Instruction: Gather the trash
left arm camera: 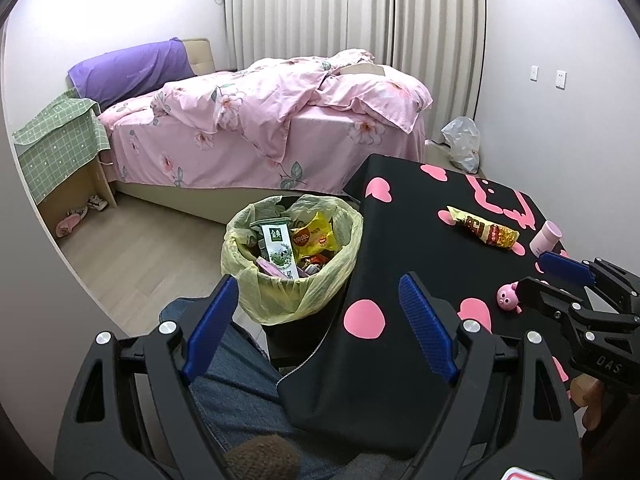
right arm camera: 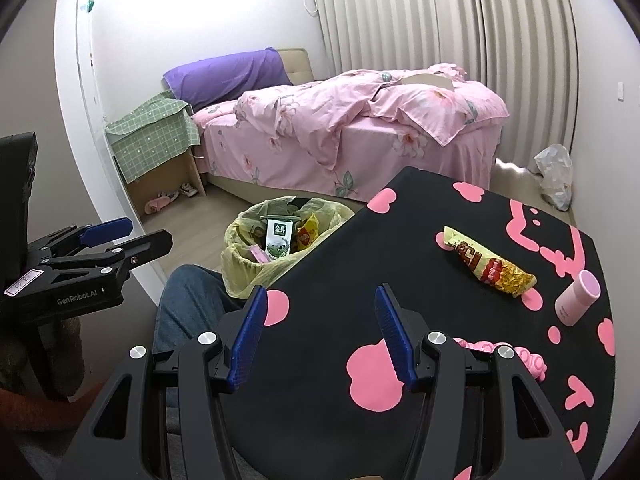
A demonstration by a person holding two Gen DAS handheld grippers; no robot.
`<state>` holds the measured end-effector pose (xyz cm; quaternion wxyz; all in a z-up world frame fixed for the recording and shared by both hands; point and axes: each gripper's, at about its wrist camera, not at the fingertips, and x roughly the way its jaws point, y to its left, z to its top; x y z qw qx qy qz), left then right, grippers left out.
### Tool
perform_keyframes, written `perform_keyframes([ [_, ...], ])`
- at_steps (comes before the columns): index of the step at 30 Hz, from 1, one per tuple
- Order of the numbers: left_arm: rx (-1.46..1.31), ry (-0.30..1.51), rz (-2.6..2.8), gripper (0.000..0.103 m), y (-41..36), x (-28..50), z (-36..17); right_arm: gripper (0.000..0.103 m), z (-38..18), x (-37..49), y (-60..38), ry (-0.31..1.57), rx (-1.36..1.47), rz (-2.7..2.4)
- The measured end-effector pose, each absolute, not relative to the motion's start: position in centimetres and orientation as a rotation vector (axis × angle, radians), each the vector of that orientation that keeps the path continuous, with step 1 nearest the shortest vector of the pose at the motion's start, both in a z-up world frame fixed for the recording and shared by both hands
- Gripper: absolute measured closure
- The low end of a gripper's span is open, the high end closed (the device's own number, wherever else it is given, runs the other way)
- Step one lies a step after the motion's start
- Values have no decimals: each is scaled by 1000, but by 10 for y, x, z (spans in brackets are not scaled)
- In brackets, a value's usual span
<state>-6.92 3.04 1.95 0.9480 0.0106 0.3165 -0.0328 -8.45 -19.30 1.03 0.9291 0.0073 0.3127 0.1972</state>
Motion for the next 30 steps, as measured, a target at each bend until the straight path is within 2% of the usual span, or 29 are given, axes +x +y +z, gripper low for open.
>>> perform_keyframes([
  [30, 22, 659, -87, 24, 28, -71, 11, 50, 9, -84, -193, 641, 15, 403],
])
